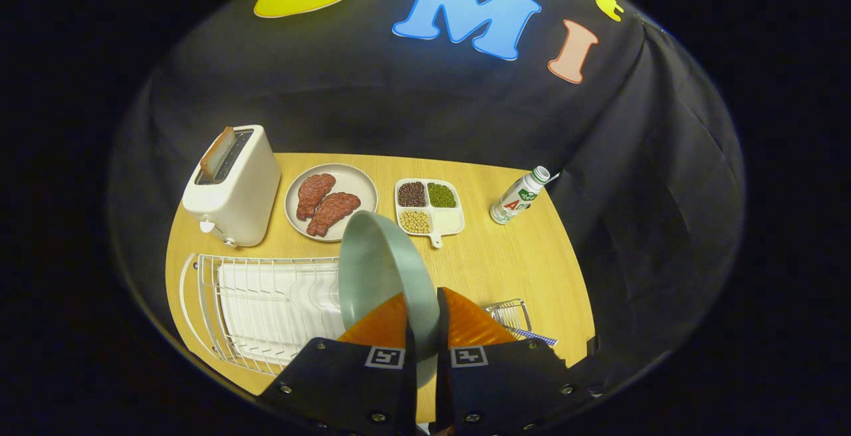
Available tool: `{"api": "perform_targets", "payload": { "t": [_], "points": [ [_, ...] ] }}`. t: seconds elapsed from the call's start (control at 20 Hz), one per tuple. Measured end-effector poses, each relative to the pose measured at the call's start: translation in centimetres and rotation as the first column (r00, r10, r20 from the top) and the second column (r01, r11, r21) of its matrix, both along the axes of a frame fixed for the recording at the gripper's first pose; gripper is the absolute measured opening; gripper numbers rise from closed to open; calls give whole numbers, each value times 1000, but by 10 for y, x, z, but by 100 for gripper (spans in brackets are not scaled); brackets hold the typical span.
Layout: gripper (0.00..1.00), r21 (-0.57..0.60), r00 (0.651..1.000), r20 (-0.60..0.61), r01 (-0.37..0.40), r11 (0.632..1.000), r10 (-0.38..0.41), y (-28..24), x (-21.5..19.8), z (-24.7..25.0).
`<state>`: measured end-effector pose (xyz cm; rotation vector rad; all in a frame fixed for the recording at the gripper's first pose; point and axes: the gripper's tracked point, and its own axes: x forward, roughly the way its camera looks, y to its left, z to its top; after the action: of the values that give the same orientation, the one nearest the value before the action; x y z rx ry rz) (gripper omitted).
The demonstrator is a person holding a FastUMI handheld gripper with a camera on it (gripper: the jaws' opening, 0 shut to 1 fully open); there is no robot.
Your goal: Take the plate from the dish rack, then take the spoon from the basket and place it into the plate.
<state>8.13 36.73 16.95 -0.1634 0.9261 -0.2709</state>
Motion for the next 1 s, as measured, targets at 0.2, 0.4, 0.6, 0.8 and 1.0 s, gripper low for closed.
{"api": "perform_targets", "payload": {
  "t": [0.2,0.4,0.6,0.8,1.0],
  "points": [
    [11,70,1000,9,18,997,-19,-22,-15,11],
    [11,118,1000,26,5,993,-8,-50,-37,24],
    [11,227,999,43,-17,974,8,-74,-61,33],
    [11,318,998,51,-36,947,21,-102,-86,44],
    [11,398,997,68,-48,916,22,-133,-111,52]
  ]
}}
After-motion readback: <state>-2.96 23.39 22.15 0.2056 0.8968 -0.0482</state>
